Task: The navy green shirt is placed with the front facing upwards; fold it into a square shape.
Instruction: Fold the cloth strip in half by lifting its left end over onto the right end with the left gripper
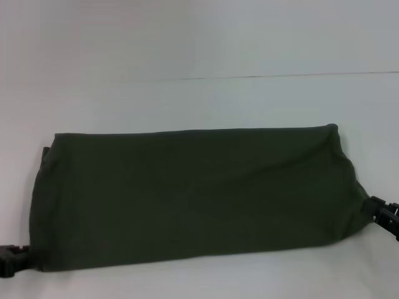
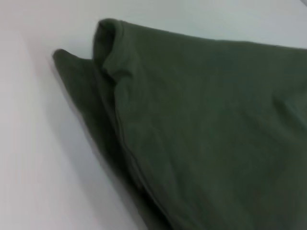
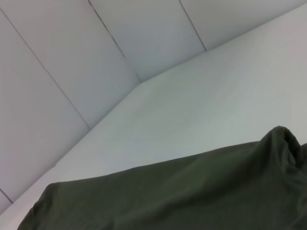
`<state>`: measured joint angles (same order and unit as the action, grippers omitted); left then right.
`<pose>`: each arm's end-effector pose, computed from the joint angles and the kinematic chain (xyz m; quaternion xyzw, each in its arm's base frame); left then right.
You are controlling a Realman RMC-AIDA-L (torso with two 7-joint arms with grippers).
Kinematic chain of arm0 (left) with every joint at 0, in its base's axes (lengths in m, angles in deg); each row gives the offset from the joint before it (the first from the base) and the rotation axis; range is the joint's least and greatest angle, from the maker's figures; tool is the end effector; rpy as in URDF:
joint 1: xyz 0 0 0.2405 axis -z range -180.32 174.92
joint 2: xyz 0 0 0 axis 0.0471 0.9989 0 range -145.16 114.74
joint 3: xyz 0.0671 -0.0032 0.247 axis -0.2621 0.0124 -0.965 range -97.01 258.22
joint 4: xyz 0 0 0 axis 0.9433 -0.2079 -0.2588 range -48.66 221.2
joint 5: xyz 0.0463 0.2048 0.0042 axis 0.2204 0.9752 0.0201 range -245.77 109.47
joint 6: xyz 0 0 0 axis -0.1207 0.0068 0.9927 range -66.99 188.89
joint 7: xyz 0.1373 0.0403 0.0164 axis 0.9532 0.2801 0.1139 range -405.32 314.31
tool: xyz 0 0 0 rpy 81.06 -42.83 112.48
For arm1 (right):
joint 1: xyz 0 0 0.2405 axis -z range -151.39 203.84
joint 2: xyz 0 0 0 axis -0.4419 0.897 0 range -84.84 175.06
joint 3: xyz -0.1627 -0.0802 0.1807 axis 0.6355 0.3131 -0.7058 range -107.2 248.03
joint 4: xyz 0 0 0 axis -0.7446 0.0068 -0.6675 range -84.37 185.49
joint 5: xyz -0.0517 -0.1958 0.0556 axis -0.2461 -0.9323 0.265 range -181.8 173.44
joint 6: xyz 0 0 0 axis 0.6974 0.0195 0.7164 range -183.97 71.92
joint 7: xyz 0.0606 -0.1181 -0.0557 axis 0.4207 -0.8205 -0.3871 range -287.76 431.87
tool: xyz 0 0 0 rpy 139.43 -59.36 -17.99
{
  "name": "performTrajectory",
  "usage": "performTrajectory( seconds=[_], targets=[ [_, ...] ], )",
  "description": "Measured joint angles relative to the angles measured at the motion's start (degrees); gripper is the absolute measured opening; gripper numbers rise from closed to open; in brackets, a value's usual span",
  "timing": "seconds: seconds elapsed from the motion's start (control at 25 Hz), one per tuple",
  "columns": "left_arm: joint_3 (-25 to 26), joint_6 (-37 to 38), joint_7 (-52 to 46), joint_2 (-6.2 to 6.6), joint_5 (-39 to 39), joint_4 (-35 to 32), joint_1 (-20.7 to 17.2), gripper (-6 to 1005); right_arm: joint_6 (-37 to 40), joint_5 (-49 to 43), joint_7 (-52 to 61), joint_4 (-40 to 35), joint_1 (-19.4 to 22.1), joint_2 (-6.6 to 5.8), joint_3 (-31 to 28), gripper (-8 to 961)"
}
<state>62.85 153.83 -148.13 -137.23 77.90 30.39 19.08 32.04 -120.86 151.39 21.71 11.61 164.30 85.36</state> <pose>-0.3644 0.2611 0.0529 -0.8394 -0.4963 -0.0868 0.2040 0.3730 0.2382 0.0195 -0.7878 0.4459 0.3242 0.2747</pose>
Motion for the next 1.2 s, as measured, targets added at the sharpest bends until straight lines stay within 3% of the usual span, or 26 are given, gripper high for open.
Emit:
performTrajectory(
  seconds=[0.16, 0.36, 0.56, 0.8, 0.96, 1.2],
  targets=[
    [2.44, -0.31, -1.37, 0.33, -0.77, -0.34, 0.44, 267, 0.03, 0.31, -0.07, -0.34, 0.29, -0.33, -0.79, 163],
    [8.44, -0.33, -1.51, 1.05, -4.72, -0.47, 0.94, 356, 0.31, 0.57, -0.46, -0.58, 0.43, -0.47, -6.7, 338],
    [11.15, 0.35, -1.63, 1.35, -12.68, 0.53, 0.46, 635, 2.6, 0.56, -1.59, -0.29, -0.72, -0.85, -8.71, 571],
    [10.23, -2.01, -5.1, 2.24, -14.03, 4.79, 2.72, 830, 3.93, 0.12, -3.4, -0.14, -5.46, -0.12, -5.54, 784],
    [8.49, -4.24, -10.28, 3.27, -12.71, 6.5, 4.07, 833, 3.87, 0.11, -4.61, -0.12, -8.14, 0.28, -3.9, 777],
    [6.84, -5.78, -15.17, 3.33, -9.72, 6.4, 4.66, 832, 1.64, 0.08, -6.53, 1.37, -10.88, 0.25, -2.93, 777]
  ],
)
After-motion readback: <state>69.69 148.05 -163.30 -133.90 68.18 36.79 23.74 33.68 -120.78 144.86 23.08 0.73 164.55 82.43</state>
